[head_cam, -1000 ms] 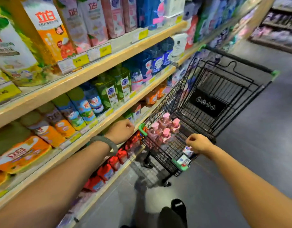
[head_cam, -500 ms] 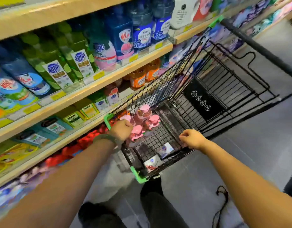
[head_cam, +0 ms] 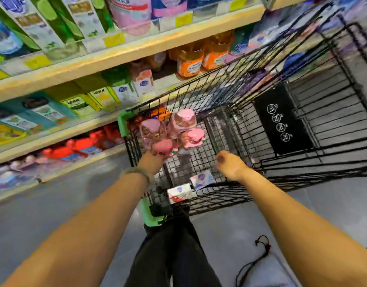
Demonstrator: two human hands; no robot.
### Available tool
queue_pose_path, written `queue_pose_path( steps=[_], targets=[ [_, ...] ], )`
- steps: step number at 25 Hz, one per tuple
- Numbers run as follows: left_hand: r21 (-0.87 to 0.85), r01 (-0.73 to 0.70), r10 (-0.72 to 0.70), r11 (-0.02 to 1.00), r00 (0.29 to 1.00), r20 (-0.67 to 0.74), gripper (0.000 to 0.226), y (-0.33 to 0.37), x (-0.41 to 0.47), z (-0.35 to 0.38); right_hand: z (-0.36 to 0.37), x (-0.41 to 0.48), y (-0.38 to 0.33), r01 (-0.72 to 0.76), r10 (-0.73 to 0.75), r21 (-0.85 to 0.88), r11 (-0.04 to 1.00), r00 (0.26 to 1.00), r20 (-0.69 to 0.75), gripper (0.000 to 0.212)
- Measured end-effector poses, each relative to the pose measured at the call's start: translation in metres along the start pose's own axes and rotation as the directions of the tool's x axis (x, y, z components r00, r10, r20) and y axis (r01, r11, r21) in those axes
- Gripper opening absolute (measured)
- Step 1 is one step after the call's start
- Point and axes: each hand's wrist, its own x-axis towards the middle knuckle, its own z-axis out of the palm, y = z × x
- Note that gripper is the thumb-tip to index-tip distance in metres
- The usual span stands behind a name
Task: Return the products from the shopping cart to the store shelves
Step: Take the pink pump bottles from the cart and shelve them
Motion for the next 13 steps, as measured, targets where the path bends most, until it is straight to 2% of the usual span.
queue_pose_path(
  steps=[3, 5, 8, 11, 13],
  targets=[
    [-0.140, 0.003, 0.000, 0.990, 1.000, 0.016, 0.046, -0.007, 0.008, 0.002, 0.005, 0.018, -0.001, 0.003, -0.001, -0.044, 0.999, 0.999, 0.053, 0.050],
    [-0.238, 0.008, -0.015, 0.971, 0.999, -0.029, 0.051, -0.019, 0.020, 0.007, 0.006, 0.036, -0.002, 0.024, -0.023, -0.012, 1.000, 0.999, 0.037, 0.059],
    [-0.287, 0.017, -0.038, 0.958, 0.997, -0.066, 0.066, -0.027, 0.030, 0.018, 0.007, 0.067, -0.006, 0.084, -0.084, 0.044, 0.995, 0.996, -0.011, 0.070],
    [-0.466, -0.004, -0.061, 0.885, 0.991, -0.123, 0.076, -0.030, 0.044, 0.039, 0.010, 0.093, -0.005, 0.184, -0.184, 0.065, 0.981, 0.983, -0.007, 0.085],
    [-0.570, -0.107, -0.015, 0.815, 0.978, -0.206, 0.083, -0.027, 0.053, 0.054, 0.011, 0.112, 0.002, 0.283, -0.283, -0.013, 0.959, 0.959, -0.002, 0.093]
  ],
)
